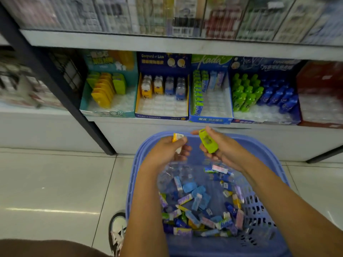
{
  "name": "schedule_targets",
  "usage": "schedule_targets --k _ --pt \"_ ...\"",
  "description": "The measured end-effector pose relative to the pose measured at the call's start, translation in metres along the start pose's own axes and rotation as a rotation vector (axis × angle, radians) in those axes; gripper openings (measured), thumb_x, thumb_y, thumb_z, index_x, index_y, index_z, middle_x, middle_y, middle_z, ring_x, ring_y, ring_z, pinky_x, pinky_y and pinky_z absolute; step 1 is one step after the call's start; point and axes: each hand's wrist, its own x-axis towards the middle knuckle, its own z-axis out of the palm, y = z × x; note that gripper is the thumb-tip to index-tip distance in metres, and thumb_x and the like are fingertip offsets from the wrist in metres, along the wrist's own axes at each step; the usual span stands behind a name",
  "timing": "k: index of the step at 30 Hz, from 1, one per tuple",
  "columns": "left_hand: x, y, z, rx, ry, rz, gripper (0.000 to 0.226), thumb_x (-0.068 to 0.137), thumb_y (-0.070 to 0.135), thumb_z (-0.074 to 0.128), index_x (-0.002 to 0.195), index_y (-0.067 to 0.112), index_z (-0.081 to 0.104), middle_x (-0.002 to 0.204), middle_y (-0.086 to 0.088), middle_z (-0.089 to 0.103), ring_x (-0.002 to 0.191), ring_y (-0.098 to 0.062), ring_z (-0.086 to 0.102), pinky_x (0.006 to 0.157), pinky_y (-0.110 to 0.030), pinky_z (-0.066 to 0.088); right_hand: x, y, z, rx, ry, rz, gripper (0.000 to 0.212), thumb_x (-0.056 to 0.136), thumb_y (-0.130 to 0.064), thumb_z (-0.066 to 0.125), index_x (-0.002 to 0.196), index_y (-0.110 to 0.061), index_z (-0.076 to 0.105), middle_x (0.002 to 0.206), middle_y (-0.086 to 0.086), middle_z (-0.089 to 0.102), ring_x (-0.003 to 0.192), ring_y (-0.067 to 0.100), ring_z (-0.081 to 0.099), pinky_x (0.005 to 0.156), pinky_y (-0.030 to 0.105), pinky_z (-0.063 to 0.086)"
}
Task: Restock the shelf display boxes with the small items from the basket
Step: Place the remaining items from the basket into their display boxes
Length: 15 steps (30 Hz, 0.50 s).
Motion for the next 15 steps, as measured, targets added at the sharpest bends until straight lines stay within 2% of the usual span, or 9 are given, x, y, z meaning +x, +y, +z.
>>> schedule_targets --k 3,6,8,10,12,13,15 --pt "-0.013 0.022 -0.007 -0.11 0.064 0.112 0.021 0.098 0.024 0.05 0.086 0.011 0.062 0.072 -0.004 0.069 0.057 -0.009 0.065 0.053 -0.021 0.054 0.005 -0.03 0.026 0.118 -0.111 -0.015 0.041 0.101 -0.042 0.027 0.122 -0.032 0.061 0.069 0.005 0.051 0.055 0.012 0.046 0.049 0.022 0.038" --pt "-0.023 0.033 -0.02 -0.218 0.138 0.207 0.025 0.099 0.027 0.047 0.088 0.012 0.064 0.072 0.0 0.072 0.064 -0.012 0.069 0.057 -0.023 0.056 0.012 -0.055 0.048 -0.034 -0.154 -0.104 0.03 0.097 -0.034 0.044 0.12 -0.034 0.063 0.082 0.002 0.054 0.062 0.01 0.049 0.055 0.022 0.045" --pt "-0.028 0.038 -0.034 -0.3 0.213 0.25 0.027 0.1 0.027 0.045 0.091 0.011 0.065 0.077 -0.003 0.072 0.068 -0.014 0.07 0.06 -0.024 0.057 0.021 -0.072 0.066 -0.212 -0.069 -0.202 0.031 0.086 -0.031 0.062 0.117 -0.033 0.064 0.083 -0.004 0.057 0.058 0.008 0.048 0.055 0.019 0.044" --pt "-0.032 0.042 -0.05 -0.381 0.304 0.287 0.029 0.101 0.028 0.043 0.091 0.009 0.063 0.076 -0.003 0.071 0.066 -0.014 0.069 0.06 -0.024 0.057 0.036 -0.089 0.087 -0.307 0.103 -0.311 0.033 0.076 -0.026 0.075 0.107 -0.027 0.063 0.069 -0.011 0.059 0.049 0.005 0.049 0.048 0.016 0.042" --pt "-0.036 0.042 -0.067 -0.407 0.414 0.316 0.027 0.101 0.027 0.043 0.088 0.011 0.061 0.071 0.0 0.07 0.062 -0.012 0.067 0.057 -0.023 0.057 0.056 -0.106 0.109 -0.379 0.228 -0.407 0.029 0.073 -0.026 0.079 0.096 -0.024 0.061 0.056 -0.012 0.06 0.043 0.003 0.05 0.045 0.015 0.04" --pt "-0.038 0.042 -0.075 -0.402 0.468 0.326 0.026 0.101 0.027 0.043 0.088 0.013 0.06 0.072 0.0 0.07 0.061 -0.012 0.067 0.057 -0.022 0.056 0.067 -0.115 0.12 -0.442 0.251 -0.459 0.025 0.077 -0.026 0.076 0.096 -0.023 0.061 0.059 -0.012 0.061 0.046 0.003 0.051 0.047 0.018 0.043" --pt "-0.04 0.04 -0.09 -0.408 0.557 0.334 0.024 0.101 0.026 0.042 0.089 0.015 0.06 0.074 -0.001 0.069 0.06 -0.011 0.065 0.054 -0.021 0.054 0.093 -0.131 0.144 -0.601 0.221 -0.554 0.016 0.088 -0.024 0.064 0.104 -0.024 0.062 0.083 -0.006 0.064 0.064 0.008 0.057 0.062 0.029 0.049"
